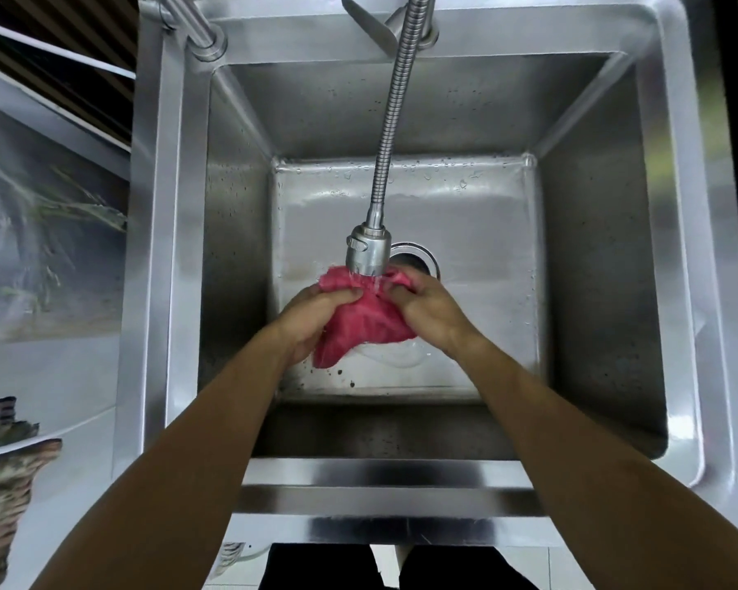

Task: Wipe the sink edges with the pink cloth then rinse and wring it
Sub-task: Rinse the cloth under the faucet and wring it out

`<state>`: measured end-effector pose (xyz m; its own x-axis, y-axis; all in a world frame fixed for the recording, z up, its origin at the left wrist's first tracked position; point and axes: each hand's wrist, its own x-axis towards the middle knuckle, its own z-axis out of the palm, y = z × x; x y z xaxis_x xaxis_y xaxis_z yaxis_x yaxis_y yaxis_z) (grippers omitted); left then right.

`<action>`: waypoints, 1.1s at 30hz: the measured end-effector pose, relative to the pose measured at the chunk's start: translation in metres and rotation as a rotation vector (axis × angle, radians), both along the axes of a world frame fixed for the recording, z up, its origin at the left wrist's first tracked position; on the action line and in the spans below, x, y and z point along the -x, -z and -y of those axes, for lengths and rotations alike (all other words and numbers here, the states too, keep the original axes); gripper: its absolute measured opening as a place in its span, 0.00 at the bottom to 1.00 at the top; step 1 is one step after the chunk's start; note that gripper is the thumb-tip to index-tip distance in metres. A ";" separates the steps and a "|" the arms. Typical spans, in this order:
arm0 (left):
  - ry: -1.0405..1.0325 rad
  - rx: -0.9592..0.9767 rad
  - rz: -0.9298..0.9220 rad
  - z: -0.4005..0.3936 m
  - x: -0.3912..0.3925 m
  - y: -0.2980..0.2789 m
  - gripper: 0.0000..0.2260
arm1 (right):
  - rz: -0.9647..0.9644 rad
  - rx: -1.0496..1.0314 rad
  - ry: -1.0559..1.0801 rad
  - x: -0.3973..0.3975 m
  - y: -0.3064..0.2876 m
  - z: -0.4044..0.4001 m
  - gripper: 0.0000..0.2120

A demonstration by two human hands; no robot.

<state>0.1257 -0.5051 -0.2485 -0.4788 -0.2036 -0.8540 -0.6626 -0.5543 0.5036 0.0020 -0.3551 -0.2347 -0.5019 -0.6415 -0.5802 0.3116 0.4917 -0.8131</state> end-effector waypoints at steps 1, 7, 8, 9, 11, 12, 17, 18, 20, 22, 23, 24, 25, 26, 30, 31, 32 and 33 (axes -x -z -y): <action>-0.046 -0.001 -0.007 -0.004 0.001 0.001 0.14 | -0.091 -0.017 -0.037 -0.006 0.000 0.005 0.08; 0.079 0.306 -0.197 -0.030 0.002 -0.005 0.11 | -0.408 -0.103 -0.040 -0.023 0.004 0.005 0.04; 0.189 0.431 -0.210 -0.033 0.001 -0.006 0.13 | -0.439 -0.129 -0.062 -0.022 0.005 0.004 0.04; 0.276 0.533 -0.206 -0.035 -0.001 -0.007 0.15 | -0.449 -0.141 -0.086 -0.020 0.005 0.001 0.04; 0.360 0.642 -0.192 -0.036 -0.006 -0.007 0.16 | -0.421 -0.113 -0.148 -0.016 0.003 -0.005 0.06; 0.380 0.663 -0.191 -0.035 -0.009 -0.007 0.16 | -0.392 -0.082 -0.179 -0.015 0.002 -0.009 0.07; 0.143 0.337 -0.133 -0.021 -0.014 -0.002 0.12 | -0.035 0.084 -0.025 -0.005 0.002 -0.016 0.16; 0.074 0.230 -0.104 -0.016 -0.015 -0.001 0.12 | 0.083 0.103 0.036 -0.001 0.001 -0.016 0.20; 0.020 0.082 -0.072 -0.006 -0.017 -0.001 0.15 | 0.250 0.120 0.120 0.005 0.000 -0.019 0.27; -0.001 0.053 -0.069 -0.003 -0.017 -0.001 0.19 | 0.217 0.105 0.084 0.007 0.000 -0.024 0.28; -0.012 0.054 -0.066 -0.004 -0.016 -0.003 0.22 | 0.154 0.082 0.031 0.007 0.000 -0.025 0.27; -0.014 0.057 -0.059 -0.004 -0.016 -0.004 0.24 | 0.090 0.063 -0.028 0.006 -0.001 -0.027 0.25; 0.001 0.037 -0.056 -0.004 -0.015 -0.005 0.24 | 0.042 0.052 -0.077 0.007 -0.001 -0.029 0.24; 0.042 -0.013 -0.070 -0.003 -0.014 -0.005 0.21 | 0.006 0.043 -0.117 0.007 -0.002 -0.031 0.23; 0.236 -0.126 -0.124 0.004 -0.009 -0.016 0.11 | -0.090 -0.002 -0.245 0.009 -0.007 -0.033 0.12; 0.282 -0.046 -0.122 0.003 -0.007 -0.018 0.11 | -0.114 -0.004 -0.255 0.008 -0.007 -0.033 0.12; 0.310 0.050 -0.147 0.001 -0.005 -0.016 0.07 | -0.161 0.005 -0.256 0.006 -0.007 -0.032 0.14; 0.310 0.131 -0.174 -0.001 -0.003 -0.018 0.04 | -0.214 0.024 -0.241 0.004 -0.006 -0.031 0.19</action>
